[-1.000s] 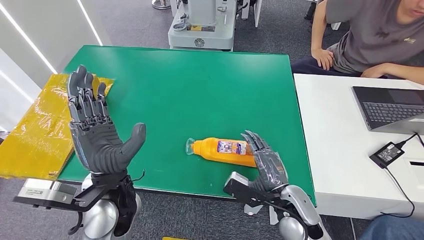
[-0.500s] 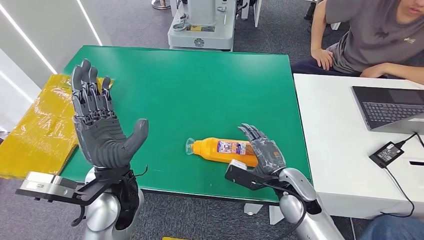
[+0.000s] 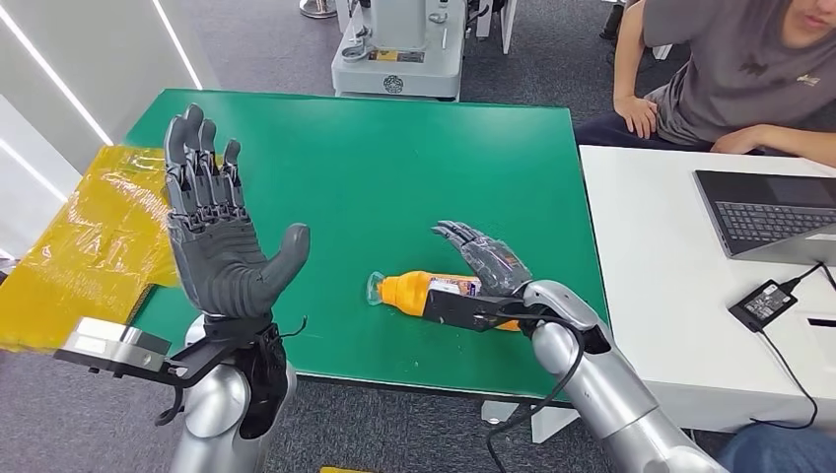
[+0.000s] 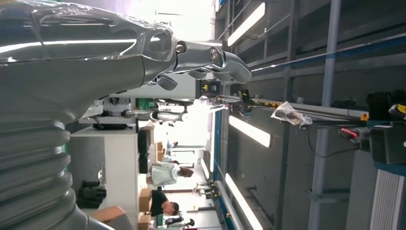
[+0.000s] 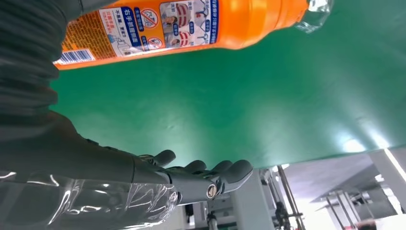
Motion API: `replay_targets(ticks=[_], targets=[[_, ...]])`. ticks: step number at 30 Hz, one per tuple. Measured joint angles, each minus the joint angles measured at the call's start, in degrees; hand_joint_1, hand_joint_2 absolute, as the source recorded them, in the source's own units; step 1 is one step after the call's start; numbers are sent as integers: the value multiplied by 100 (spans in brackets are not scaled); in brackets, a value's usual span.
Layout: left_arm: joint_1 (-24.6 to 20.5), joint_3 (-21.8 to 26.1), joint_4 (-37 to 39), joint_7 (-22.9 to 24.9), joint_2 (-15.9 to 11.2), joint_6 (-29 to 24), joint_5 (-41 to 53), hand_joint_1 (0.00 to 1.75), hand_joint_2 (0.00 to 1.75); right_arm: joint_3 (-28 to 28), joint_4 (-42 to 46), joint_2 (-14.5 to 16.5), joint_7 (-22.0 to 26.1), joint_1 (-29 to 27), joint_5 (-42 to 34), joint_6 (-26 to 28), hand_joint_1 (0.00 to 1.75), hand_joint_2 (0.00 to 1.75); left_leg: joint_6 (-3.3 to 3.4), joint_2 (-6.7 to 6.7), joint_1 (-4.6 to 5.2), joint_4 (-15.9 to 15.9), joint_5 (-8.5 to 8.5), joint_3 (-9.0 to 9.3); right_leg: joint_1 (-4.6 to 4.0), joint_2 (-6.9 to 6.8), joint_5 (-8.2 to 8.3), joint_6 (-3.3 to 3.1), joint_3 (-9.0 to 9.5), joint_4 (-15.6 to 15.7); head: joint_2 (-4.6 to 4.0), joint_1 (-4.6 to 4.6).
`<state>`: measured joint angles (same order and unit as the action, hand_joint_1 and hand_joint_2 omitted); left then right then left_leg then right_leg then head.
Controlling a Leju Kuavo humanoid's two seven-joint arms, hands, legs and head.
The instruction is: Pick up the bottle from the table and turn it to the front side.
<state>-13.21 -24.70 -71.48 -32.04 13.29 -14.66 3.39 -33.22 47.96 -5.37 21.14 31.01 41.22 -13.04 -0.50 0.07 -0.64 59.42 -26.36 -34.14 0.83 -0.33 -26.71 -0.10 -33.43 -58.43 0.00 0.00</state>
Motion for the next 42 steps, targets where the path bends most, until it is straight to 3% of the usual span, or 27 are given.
replay_targets(ticks=[16, 34, 35, 39, 42], targets=[[-168, -108, 153, 84, 2, -27, -145, 0, 175, -454, -1523, -45, -627, 453, -19, -208, 0, 175, 0, -1, 0, 5, 0, -1, 0, 0, 1, 1, -1, 1, 0, 0], [-140, -111, 243, 81, -22, -241, -205, 0, 175, -777, -2172, -225, -1010, 969, 128, -568, 0, 175, 1, 0, 0, 12, 0, -4, 0, 2, 5, 6, 0, 0, 0, 1], [-125, -111, 243, 81, -28, -255, -210, 0, 175, -789, -2188, -231, -1005, 1007, 127, -580, 8, 175, 1, 0, 0, 12, 0, -4, 0, 2, 5, 6, 0, 0, 0, 1], [-76, -111, 243, 51, -54, -330, -244, 0, 175, -835, -2237, -234, -964, 1106, 116, -515, 163, 175, 1, 0, 0, 13, -1, -6, 0, 1, 5, 6, 0, 0, 0, 0], [-54, -111, 243, -9, -77, -396, -302, 0, 175, -873, -2262, -226, -908, 1144, 85, -364, 175, 175, 1, -1, -1, 12, -1, -8, -1, 0, 5, 6, 0, -1, 0, 0]])
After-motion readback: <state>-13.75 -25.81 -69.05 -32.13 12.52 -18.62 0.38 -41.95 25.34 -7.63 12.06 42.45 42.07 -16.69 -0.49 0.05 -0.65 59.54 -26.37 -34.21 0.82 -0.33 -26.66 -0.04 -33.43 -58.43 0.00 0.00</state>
